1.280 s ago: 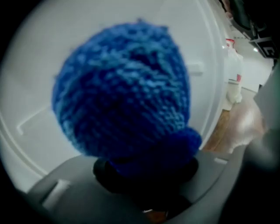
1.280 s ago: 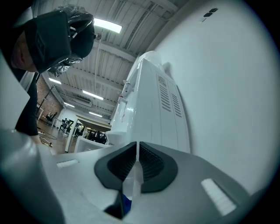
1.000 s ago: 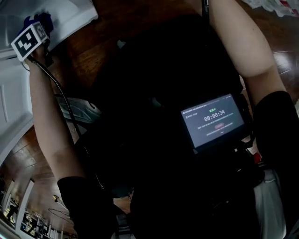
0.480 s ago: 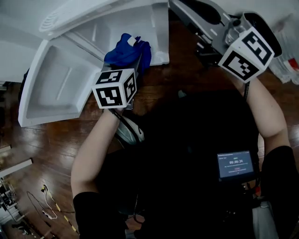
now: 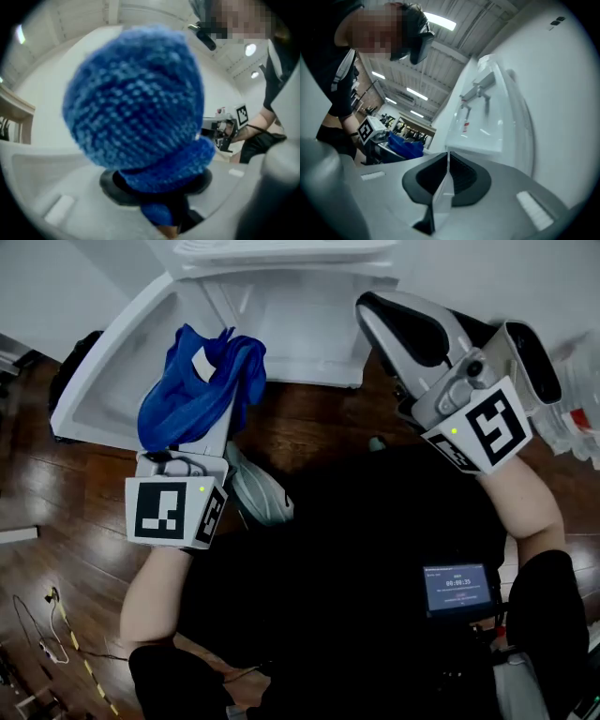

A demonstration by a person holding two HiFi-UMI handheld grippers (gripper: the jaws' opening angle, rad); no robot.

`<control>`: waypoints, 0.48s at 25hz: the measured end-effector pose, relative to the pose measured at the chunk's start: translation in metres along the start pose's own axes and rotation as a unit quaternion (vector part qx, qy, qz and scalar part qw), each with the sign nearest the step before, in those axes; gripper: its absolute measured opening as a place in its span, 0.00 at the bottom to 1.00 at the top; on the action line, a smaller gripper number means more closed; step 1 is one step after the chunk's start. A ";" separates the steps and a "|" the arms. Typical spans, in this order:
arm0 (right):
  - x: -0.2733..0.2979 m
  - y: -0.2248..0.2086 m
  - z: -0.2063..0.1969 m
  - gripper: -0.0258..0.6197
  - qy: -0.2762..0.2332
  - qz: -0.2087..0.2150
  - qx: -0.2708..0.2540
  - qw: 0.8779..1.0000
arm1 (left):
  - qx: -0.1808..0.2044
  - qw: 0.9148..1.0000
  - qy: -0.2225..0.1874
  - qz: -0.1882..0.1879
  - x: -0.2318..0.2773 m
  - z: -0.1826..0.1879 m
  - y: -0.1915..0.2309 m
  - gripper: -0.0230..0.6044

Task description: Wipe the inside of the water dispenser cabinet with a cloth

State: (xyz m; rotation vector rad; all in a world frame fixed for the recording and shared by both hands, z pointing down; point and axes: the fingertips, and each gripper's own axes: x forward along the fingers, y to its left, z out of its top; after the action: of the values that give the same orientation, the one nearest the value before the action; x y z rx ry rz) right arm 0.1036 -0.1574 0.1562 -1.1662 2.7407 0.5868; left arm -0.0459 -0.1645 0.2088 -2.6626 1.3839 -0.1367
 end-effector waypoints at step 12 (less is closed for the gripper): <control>0.010 0.051 -0.050 0.05 0.081 0.085 0.011 0.993 | 0.030 0.999 -0.012 -0.026 0.004 -0.001 -0.019 0.35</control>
State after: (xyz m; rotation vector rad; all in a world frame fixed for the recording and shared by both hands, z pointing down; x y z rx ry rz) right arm 0.0628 -0.1509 0.2152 -1.0246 2.9973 0.4975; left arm -0.0286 -0.1572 0.2128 -2.6438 1.2843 -0.1490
